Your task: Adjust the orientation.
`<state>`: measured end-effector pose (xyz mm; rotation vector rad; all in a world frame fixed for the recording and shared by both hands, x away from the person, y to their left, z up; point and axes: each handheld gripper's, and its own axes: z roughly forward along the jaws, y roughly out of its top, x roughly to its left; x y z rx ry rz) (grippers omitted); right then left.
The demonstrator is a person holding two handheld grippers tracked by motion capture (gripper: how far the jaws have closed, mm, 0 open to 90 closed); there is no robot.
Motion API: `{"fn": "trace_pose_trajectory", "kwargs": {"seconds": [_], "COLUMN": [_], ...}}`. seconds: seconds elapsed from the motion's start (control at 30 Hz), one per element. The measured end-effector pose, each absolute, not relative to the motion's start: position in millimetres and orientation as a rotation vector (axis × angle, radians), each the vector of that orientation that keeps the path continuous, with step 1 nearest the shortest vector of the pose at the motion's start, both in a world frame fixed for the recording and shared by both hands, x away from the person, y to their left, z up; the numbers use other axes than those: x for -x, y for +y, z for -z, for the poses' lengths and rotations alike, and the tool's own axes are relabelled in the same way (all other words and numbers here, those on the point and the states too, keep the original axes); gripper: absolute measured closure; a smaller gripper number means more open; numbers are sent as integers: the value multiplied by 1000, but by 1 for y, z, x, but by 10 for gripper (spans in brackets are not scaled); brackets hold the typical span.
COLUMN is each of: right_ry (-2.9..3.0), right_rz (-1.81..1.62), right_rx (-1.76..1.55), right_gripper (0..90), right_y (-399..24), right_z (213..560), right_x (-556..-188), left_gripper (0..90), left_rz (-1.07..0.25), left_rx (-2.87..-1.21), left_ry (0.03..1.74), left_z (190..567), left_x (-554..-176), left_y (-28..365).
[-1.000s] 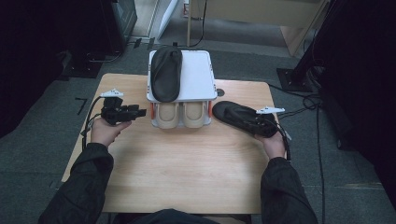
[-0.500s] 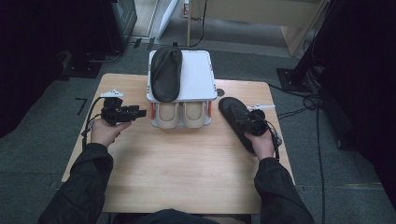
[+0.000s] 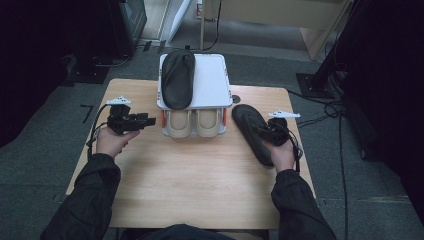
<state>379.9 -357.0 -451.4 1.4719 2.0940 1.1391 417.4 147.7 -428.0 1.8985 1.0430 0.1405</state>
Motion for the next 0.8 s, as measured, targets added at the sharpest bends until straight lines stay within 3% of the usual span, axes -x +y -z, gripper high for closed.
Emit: {"fn": "trace_pose_trajectory", "kwargs": {"seconds": [0.37, 0.8], "right_ry": [2234, 2274], "right_rz": [-1002, -1146], "right_rx": [-1445, -1474], "right_gripper": [785, 770], "right_y": [-360, -339], "right_z": [475, 477], "right_x": [-381, -385], "left_gripper": [494, 494], "left_rz": [-137, -124], "left_rx": [-1897, -1905], "left_ry": [1042, 1042], "left_z": [430, 432], "left_x": [-419, -419], "left_y": [148, 147]}}
